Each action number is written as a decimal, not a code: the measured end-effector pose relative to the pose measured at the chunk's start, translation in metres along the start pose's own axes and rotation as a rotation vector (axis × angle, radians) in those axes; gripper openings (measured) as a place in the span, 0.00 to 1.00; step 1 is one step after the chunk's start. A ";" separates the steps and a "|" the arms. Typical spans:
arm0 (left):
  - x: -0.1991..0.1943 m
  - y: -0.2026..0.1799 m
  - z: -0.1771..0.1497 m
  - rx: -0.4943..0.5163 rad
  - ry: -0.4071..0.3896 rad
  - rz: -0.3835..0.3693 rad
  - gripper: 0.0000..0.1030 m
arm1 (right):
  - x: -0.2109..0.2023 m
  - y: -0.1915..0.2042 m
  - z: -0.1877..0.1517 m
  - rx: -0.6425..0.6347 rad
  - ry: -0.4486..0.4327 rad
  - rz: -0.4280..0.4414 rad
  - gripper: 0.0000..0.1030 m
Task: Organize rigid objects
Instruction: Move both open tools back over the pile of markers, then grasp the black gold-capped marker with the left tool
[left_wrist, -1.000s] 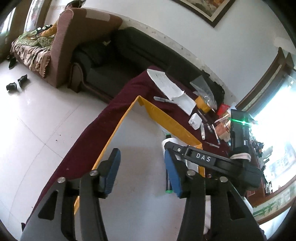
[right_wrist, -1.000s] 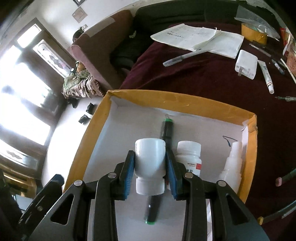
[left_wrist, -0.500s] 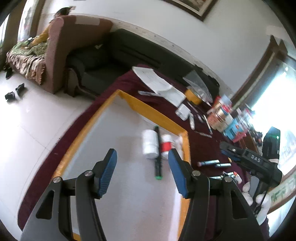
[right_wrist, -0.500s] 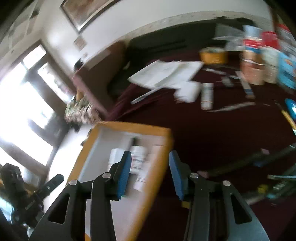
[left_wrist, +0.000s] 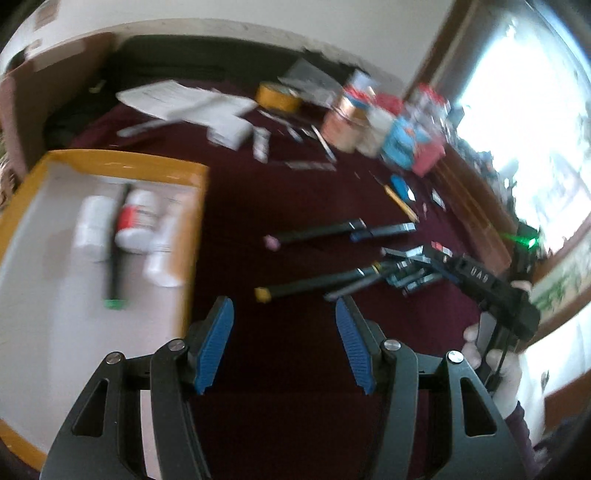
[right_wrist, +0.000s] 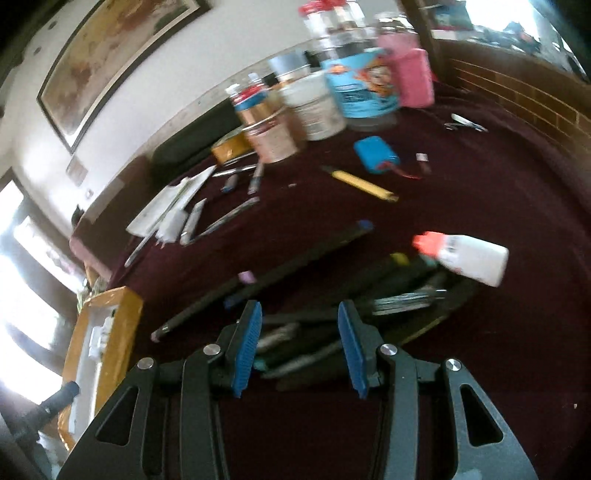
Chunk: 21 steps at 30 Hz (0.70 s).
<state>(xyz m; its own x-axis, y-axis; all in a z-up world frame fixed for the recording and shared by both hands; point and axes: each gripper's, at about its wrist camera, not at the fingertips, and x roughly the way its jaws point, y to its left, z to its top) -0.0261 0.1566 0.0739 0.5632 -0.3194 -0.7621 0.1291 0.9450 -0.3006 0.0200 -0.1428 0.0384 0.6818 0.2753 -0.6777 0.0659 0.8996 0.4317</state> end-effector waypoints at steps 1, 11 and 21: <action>0.008 -0.008 0.000 0.020 0.015 0.002 0.55 | -0.002 -0.003 -0.001 0.004 -0.010 0.001 0.37; 0.102 -0.075 0.003 0.451 0.106 0.173 0.55 | -0.004 -0.013 -0.003 0.015 -0.039 0.075 0.37; 0.072 -0.084 -0.036 0.475 0.164 0.055 0.20 | -0.002 -0.010 -0.009 0.000 -0.020 0.073 0.37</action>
<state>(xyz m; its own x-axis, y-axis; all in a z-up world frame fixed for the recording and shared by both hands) -0.0259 0.0513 0.0232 0.4488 -0.2395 -0.8610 0.4818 0.8762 0.0074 0.0120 -0.1490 0.0302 0.6992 0.3337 -0.6323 0.0151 0.8773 0.4798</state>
